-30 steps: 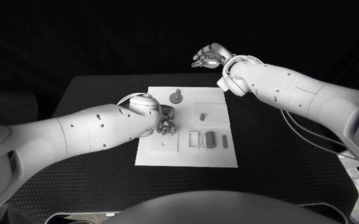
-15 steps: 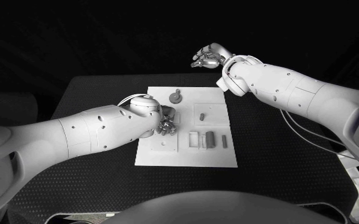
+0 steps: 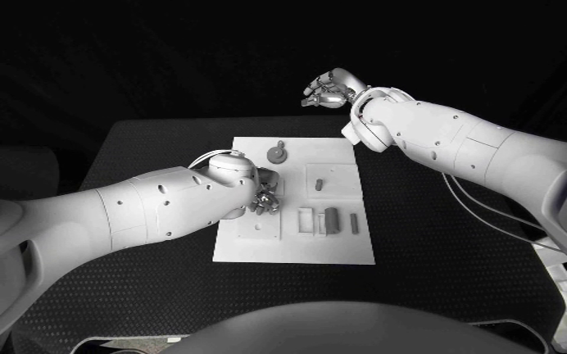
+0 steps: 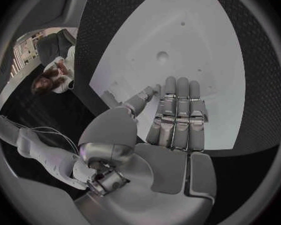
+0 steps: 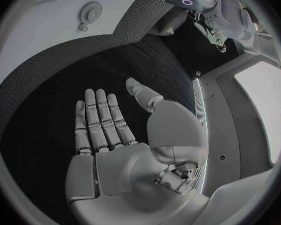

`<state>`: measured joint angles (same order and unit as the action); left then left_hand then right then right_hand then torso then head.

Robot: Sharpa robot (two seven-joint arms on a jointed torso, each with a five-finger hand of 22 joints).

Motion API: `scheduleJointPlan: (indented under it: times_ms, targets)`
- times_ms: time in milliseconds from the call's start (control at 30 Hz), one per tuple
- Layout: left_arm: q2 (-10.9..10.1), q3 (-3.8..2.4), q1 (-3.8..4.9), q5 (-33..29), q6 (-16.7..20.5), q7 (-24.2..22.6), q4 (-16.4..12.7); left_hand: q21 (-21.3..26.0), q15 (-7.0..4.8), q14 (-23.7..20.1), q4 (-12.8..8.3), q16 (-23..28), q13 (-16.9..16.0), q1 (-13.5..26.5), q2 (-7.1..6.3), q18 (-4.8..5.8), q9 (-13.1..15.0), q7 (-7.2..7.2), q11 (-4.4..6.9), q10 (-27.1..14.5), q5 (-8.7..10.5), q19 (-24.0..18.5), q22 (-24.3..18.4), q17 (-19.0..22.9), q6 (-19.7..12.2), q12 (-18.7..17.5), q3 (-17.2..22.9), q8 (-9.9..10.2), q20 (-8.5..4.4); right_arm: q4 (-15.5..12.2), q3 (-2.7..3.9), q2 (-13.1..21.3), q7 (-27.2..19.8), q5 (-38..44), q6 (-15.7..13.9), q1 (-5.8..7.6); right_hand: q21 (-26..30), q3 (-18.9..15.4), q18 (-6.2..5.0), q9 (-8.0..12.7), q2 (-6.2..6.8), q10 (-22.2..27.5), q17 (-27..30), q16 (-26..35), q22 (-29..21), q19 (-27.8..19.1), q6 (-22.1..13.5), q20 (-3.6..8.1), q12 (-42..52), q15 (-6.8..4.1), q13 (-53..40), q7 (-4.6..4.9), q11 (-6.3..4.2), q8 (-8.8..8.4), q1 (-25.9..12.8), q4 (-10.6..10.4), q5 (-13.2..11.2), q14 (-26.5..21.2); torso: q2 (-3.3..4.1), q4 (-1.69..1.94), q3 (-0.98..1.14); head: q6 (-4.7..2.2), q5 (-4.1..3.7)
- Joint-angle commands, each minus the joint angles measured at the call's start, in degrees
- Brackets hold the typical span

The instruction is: Assemble the parts on the task board

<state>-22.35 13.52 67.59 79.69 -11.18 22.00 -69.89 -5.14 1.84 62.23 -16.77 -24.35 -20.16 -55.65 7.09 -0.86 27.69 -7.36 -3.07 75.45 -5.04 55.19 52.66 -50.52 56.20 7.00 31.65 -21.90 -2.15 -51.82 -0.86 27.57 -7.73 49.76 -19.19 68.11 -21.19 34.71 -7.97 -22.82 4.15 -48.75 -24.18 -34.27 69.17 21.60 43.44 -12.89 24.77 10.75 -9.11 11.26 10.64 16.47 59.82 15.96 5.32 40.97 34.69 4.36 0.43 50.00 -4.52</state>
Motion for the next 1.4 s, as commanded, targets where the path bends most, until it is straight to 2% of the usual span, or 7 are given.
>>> scheduleJointPlan:
  times_ms: [33,667,700,733,800,1067,1400]
  targets:
    - [0.4,0.08,-0.34,1.1,-1.7,-0.3,0.0,-0.3,-0.03,0.6,0.1,0.1,-0.1,-0.5,-0.06,0.86,0.0,0.89,0.11,0.2,-0.21,0.2,0.1,-0.1,1.0,0.0,0.3,-0.1,-0.42,-0.1,0.02,0.0,-0.8,-0.2,0.8,0.02,0.3,-0.4,0.62,0.1,-0.3,-0.5,0.1,0.4,0.1,-0.4,-0.4,0.01,-0.3,-0.04,0.1,1.45,-0.11,0.3,-0.1,0.0,0.1,0.3,0.01,-0.01,0.01,0.0,0.03]
    - [0.7,0.08,-0.45,-0.4,-0.9,0.4,0.6,-0.2,0.03,0.4,0.2,0.4,-0.1,0.1,-0.19,0.86,0.0,0.67,0.0,0.1,0.27,0.0,0.4,-0.2,0.6,-0.3,0.3,0.3,-0.33,-0.3,0.02,-0.1,-1.1,-0.6,0.6,0.02,0.7,-0.5,0.76,0.2,-0.26,-0.4,0.1,0.8,0.3,-0.6,-0.6,-0.02,-0.5,0.1,0.6,1.57,-0.03,0.3,-0.2,0.0,0.1,0.1,0.02,0.0,0.0,0.0,-0.09]
    - [0.7,0.08,-0.45,-1.1,-1.1,0.4,0.7,0.0,0.19,0.2,0.2,0.6,0.0,0.4,-0.26,0.86,0.0,0.5,-0.15,-0.2,-0.43,-0.3,0.5,-0.1,0.2,-0.5,0.4,0.5,-0.18,-0.3,0.02,-0.1,-1.2,-0.8,0.5,0.02,0.7,-0.5,0.78,0.2,-0.25,-0.4,0.1,0.9,0.3,-0.6,-0.6,-0.03,-0.5,0.13,0.6,1.59,-0.01,0.3,-0.2,-0.1,0.1,0.1,0.02,0.0,-0.01,0.0,-0.04]
    - [0.7,0.08,-0.45,-1.6,-1.1,0.3,0.7,0.2,0.47,-0.3,0.2,1.0,0.0,1.0,-0.51,0.86,-0.1,0.22,-0.41,-0.7,-1.95,-0.8,0.5,-0.1,-0.3,-0.8,0.4,0.9,0.1,-0.2,0.02,-0.1,-1.2,-1.0,0.5,0.02,0.7,-0.6,0.79,0.3,-0.22,-0.4,0.1,0.9,0.4,-0.6,-0.7,-0.03,-0.5,0.16,0.7,1.61,0.0,0.29,-0.3,-0.2,0.1,0.0,0.01,0.0,-0.03,0.0,-0.06]
    - [0.6,0.08,-0.45,-2.3,-0.7,0.3,0.8,0.6,0.85,-1.1,0.3,1.6,0.2,1.9,-1.14,0.86,-0.3,-0.38,-0.78,-1.5,-2.68,-1.5,0.6,0.1,-1.5,-1.3,0.2,1.6,0.5,-0.2,0.02,-0.1,-1.2,-1.1,0.5,0.02,0.8,-0.6,0.8,0.3,-0.17,-0.4,0.1,1.0,0.4,-0.6,-0.7,-0.03,-0.6,0.19,0.8,1.63,0.03,0.28,-0.4,-0.2,0.1,0.0,0.0,0.01,-0.04,0.0,-0.07]
    - [0.4,0.07,-0.45,-2.5,0.9,0.3,0.9,0.6,1.03,-1.3,1.7,2.0,0.0,5.3,-6.69,0.86,-0.6,-1.62,-0.9,-1.8,-0.78,-1.7,1.4,-0.1,-4.0,-1.5,-1.1,3.0,0.48,-0.1,0.02,0.0,-1.1,-1.3,0.5,0.02,1.2,-0.9,0.97,0.5,0.16,-0.3,0.0,1.4,0.7,-0.9,-0.9,-0.04,-0.7,0.34,1.2,1.72,0.1,0.24,-0.9,-0.5,0.1,-0.3,0.0,0.02,-0.05,0.0,-0.03]
    - [0.3,0.07,-0.45,-2.5,1.8,0.8,1.1,0.9,1.24,-1.7,3.4,2.5,-0.1,7.9,-8.89,0.86,-0.6,-1.86,-1.11,-2.3,1.62,-2.2,1.8,-0.2,-4.7,-1.8,-1.4,3.3,0.57,0.1,0.02,-0.2,-0.9,-1.6,0.8,0.01,1.6,-1.0,1.16,0.7,0.12,-0.1,0.0,1.8,1.0,-1.3,-1.3,-0.05,-0.9,0.55,1.7,1.85,0.24,0.13,-1.1,-0.8,0.1,-0.8,0.01,-0.01,-0.04,0.0,-0.02]
